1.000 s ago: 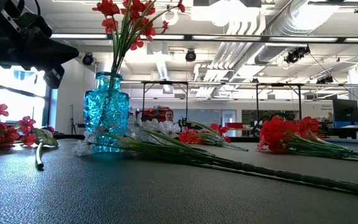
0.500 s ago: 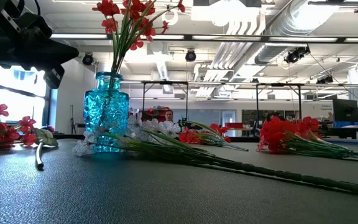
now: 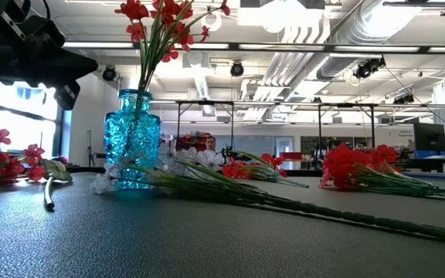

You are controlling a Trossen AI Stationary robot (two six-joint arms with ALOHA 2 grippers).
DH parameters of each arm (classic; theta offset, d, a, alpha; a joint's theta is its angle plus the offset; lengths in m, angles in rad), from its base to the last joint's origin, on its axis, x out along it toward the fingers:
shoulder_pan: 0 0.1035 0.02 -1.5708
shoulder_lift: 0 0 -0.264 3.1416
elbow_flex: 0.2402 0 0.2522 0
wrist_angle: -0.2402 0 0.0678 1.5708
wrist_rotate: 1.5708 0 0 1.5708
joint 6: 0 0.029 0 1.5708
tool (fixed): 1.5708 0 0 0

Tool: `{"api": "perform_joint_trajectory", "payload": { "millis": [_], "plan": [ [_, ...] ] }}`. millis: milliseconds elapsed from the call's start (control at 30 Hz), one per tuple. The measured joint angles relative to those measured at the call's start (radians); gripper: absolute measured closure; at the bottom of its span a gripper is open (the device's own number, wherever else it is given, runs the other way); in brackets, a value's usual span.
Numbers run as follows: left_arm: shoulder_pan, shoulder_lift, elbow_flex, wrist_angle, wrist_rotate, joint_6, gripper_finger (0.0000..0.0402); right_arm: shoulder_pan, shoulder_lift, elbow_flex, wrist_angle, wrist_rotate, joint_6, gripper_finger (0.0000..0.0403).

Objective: Sort flowers into vase by color
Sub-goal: Put the white flower into the transparent vase

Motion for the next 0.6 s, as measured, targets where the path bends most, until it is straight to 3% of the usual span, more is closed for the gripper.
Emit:
{"api": "perform_joint_trajectory", "payload": {
  "millis": [367,600],
  "plan": [
    [0.0,0.0,0.0,0.0,0.0,0.0,0.0394,-0.013,0.11,-0.001,-0.088,0.031,0.184,0.0403],
    [0.0,0.0,0.0,0.0,0.0,0.0,0.0394,-0.029,0.108,0.0,-0.156,0.033,0.193,0.0403]
  ]
}}
